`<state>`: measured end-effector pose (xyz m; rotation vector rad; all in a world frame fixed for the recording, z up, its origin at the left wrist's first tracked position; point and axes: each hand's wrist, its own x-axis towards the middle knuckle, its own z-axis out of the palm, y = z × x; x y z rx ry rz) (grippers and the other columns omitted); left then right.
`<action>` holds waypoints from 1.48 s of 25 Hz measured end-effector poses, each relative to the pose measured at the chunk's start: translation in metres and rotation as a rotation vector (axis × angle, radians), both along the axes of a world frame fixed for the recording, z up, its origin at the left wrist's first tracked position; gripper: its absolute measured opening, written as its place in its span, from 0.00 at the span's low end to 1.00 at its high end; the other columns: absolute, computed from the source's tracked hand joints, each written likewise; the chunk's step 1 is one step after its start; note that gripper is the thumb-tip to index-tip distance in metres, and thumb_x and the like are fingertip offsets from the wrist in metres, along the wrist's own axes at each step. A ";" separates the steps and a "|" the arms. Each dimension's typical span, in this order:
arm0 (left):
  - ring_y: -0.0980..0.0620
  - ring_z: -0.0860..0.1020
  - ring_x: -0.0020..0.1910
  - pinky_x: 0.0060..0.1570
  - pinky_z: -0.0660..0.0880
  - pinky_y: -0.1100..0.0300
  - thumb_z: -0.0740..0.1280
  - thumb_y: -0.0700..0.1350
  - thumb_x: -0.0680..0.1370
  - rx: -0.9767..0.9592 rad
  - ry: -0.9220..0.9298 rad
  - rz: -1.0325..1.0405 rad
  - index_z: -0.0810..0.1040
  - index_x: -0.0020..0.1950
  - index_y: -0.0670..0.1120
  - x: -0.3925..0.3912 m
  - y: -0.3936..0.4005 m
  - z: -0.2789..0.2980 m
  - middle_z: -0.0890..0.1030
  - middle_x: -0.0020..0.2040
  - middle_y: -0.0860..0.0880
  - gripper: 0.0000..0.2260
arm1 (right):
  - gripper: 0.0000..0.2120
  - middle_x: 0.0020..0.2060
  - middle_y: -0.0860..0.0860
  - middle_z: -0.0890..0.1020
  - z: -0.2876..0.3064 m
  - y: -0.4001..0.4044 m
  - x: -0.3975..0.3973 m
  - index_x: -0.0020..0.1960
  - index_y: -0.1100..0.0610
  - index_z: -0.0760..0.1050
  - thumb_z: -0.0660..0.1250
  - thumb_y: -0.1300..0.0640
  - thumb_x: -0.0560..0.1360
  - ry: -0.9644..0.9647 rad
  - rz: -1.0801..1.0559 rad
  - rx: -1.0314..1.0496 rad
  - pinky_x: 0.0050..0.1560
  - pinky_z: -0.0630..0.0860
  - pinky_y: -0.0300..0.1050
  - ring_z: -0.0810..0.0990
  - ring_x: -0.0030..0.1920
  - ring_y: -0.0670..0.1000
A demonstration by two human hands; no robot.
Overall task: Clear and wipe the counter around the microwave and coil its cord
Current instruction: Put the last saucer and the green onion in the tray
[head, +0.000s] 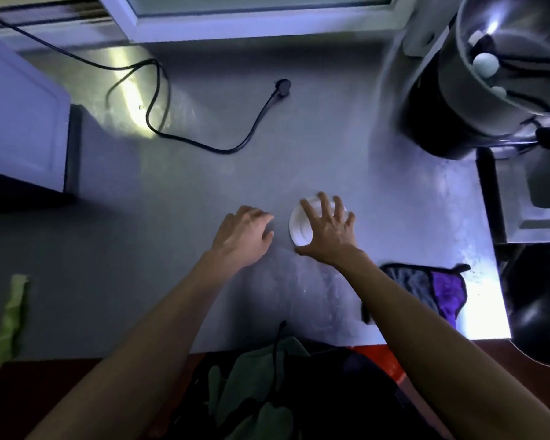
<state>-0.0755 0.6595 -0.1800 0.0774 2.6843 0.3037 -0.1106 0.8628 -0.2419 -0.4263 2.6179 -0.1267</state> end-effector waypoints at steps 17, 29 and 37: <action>0.46 0.64 0.73 0.67 0.66 0.45 0.60 0.53 0.81 -0.005 0.011 0.451 0.67 0.74 0.49 0.217 -0.169 0.001 0.69 0.73 0.48 0.22 | 0.54 0.78 0.55 0.51 0.043 -0.201 0.133 0.78 0.44 0.51 0.72 0.29 0.61 0.101 0.443 -0.108 0.66 0.63 0.67 0.52 0.75 0.64; 0.46 0.68 0.71 0.66 0.67 0.47 0.61 0.53 0.81 0.022 0.176 0.869 0.69 0.74 0.50 0.427 -0.313 0.026 0.71 0.73 0.49 0.21 | 0.55 0.78 0.53 0.51 0.068 -0.372 0.289 0.79 0.42 0.49 0.72 0.28 0.61 0.157 0.747 -0.071 0.64 0.66 0.66 0.53 0.76 0.63; 0.47 0.70 0.67 0.63 0.70 0.48 0.61 0.52 0.81 0.048 0.189 0.957 0.70 0.73 0.49 0.448 -0.357 0.013 0.73 0.70 0.49 0.20 | 0.56 0.78 0.53 0.50 0.061 -0.431 0.289 0.79 0.42 0.48 0.71 0.27 0.61 0.142 0.815 -0.053 0.66 0.65 0.69 0.52 0.76 0.64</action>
